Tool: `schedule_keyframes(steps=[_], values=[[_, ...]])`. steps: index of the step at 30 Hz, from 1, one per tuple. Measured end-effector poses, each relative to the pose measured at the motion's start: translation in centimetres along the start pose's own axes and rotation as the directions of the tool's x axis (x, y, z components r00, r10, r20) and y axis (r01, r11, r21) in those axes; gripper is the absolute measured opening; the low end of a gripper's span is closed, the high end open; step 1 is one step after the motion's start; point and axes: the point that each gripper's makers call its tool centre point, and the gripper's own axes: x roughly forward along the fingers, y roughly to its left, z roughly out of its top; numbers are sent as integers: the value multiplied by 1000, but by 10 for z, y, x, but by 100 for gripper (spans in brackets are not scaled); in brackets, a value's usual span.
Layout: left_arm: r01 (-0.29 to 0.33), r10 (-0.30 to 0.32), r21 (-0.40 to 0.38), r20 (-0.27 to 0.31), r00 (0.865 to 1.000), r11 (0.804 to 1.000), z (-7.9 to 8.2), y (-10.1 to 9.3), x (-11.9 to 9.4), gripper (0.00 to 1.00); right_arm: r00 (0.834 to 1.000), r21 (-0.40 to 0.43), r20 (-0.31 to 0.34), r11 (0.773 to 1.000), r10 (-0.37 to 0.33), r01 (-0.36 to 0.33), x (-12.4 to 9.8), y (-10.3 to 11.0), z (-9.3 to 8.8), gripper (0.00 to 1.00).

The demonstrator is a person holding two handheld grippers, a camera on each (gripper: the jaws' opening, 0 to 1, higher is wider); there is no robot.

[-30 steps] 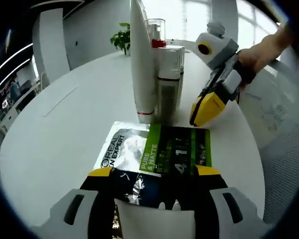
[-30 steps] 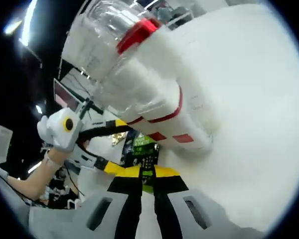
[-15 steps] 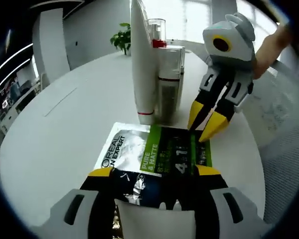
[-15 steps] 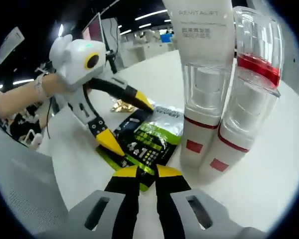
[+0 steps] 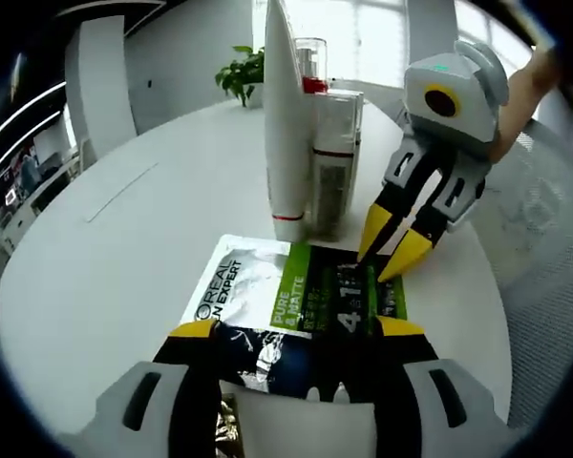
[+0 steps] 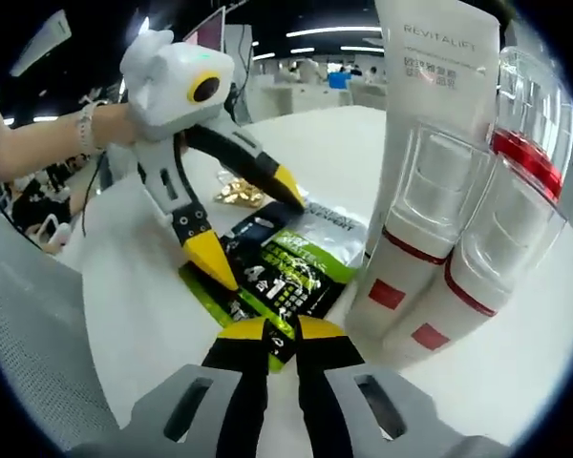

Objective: Arrange the skincare products in the storage area until every visible bottle or jar stands upright without overlapping.

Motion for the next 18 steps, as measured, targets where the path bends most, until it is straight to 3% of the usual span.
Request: schedule_keyframes(steps=[13,18], values=[[-4,4,-4,8,1000,1000,0,9,2,62,1000,11,-3,1000,-20,21,2,-6,3,11],[1,1,-35,39,999,999,10,3,-2,60,999,3,-14,999,-34,34,3,-9,3,12]])
